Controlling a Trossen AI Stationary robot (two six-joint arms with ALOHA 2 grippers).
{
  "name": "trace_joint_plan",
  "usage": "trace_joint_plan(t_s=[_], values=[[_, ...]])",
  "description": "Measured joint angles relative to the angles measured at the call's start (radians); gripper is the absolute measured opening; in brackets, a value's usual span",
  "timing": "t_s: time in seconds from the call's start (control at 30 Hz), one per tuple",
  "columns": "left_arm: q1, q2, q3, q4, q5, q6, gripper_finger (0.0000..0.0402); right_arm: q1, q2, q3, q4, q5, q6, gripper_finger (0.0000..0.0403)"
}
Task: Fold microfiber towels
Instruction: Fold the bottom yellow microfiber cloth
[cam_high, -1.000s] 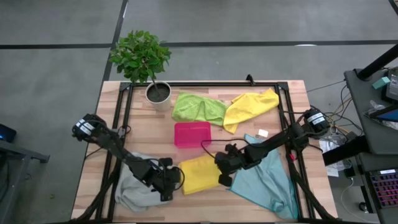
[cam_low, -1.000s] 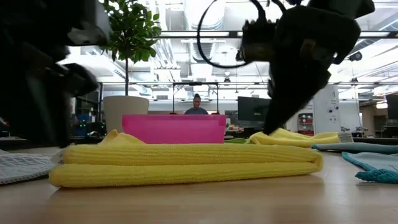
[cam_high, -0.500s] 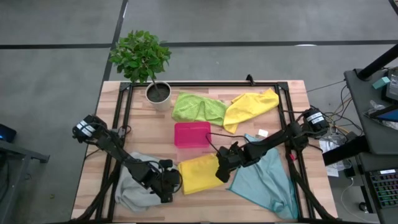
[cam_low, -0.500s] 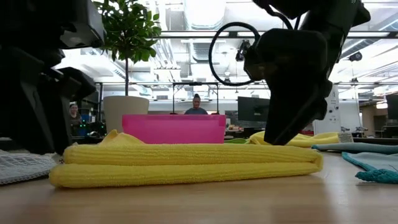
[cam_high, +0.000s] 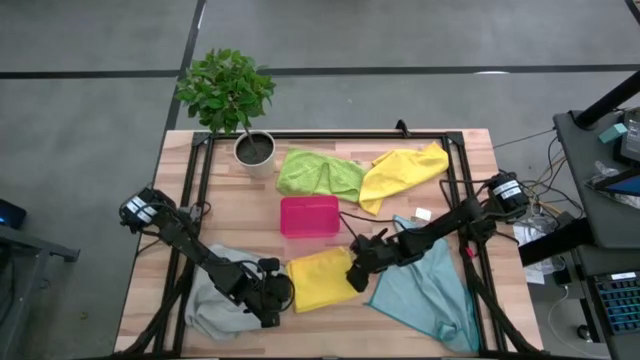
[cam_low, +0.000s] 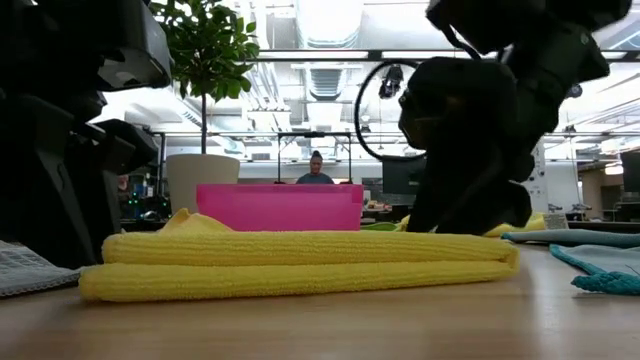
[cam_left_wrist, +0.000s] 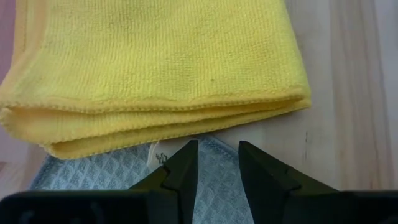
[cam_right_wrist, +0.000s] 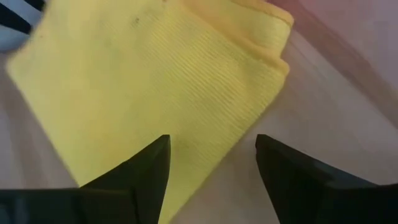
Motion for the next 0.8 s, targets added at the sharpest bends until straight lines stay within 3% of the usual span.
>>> trace_joint_plan(t_s=[0.17, 0.33, 0.47, 0.7, 0.8], values=[[0.001, 0.0, -0.002, 0.001, -0.004, 0.003, 0.01, 0.0, 0.014, -0.065, 0.187, -0.007, 0.0, 0.0218], [0.002, 0.0, -0.002, 0.002, -0.011, 0.004, 0.01, 0.0, 0.048, -0.066, 0.26, -0.006, -0.038, 0.0192], [0.002, 0.0, -0.002, 0.003, -0.011, 0.004, 0.01, -0.002, 0.053, -0.067, 0.279, -0.004, -0.063, 0.0145], [0.002, 0.0, -0.002, 0.004, -0.016, 0.004, 0.01, -0.007, 0.04, -0.067, 0.268, -0.009, -0.11, 0.0022], [0.004, 0.0, -0.002, 0.014, -0.044, 0.027, 0.01, -0.019, -0.005, -0.067, 0.196, -0.045, -0.124, 0.0015]])
